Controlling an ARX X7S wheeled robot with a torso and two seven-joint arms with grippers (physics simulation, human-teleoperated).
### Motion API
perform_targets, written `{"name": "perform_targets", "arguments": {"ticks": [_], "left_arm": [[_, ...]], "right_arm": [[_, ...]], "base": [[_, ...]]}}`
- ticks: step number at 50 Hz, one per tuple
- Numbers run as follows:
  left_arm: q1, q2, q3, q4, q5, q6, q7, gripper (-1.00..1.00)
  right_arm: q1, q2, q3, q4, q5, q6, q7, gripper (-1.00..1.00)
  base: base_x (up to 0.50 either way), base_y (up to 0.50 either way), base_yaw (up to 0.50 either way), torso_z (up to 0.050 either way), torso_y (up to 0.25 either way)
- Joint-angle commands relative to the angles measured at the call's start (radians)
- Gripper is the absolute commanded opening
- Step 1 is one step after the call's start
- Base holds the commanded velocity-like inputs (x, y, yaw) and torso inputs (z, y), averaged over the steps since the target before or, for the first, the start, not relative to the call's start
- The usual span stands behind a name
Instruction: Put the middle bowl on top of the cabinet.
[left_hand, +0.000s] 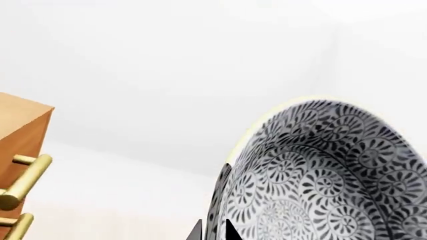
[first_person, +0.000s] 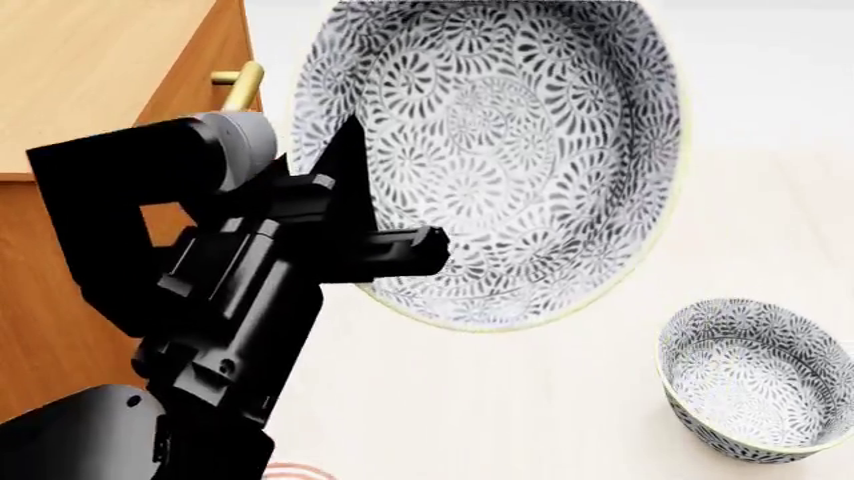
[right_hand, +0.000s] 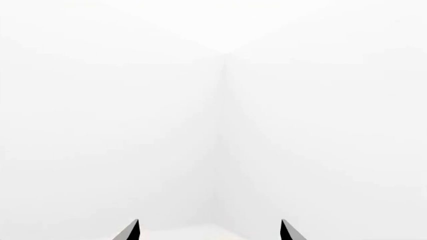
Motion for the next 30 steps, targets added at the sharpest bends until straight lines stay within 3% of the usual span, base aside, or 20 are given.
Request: {"name": "perform_targets", "arguments": {"ticks": [1,6,8,15,22,30], "left_arm": [[-0.196,-0.044,-0.106,0.012,-0.191,-0.12,-0.132,-1.0],[-0.275,-0.05,-0.145,-0.035,-0.319,-0.166,-0.159,-1.0],[-0.321,-0.047,-0.182,-0.072,-0.448,-0.186,-0.208,-1.0],[-0.475,-0.023,-0.248,-0.198,-0.618,-0.2,-0.309,-1.0],[-0.559,0.01,-0.249,-0.438,-0.652,-0.202,-0.282,-1.0],[-0.621,0.025,-0.249,-0.637,-0.58,-0.143,-0.316,-1.0]], "right_arm": [[0.008,-0.004,-0.022,0.003,-0.013,0.004,0.007,1.0],[0.006,-0.008,-0.027,0.0,-0.018,0.003,0.013,1.0],[0.005,-0.01,-0.03,-0.002,-0.022,0.005,0.016,1.0],[0.026,-0.01,-0.049,-0.003,-0.031,0.025,0.018,1.0],[0.026,-0.009,-0.052,-0.002,-0.031,0.021,0.021,1.0],[-0.006,-0.012,-0.037,-0.005,-0.027,0.001,0.031,1.0]], "base": [[0.0,0.0,0.0,0.0,0.0],[0.0,0.0,0.0,0.0,0.0],[0.0,0.0,0.0,0.0,0.0],[0.0,0.0,0.0,0.0,0.0],[0.0,0.0,0.0,0.0,0.0],[0.0,0.0,0.0,0.0,0.0]]}}
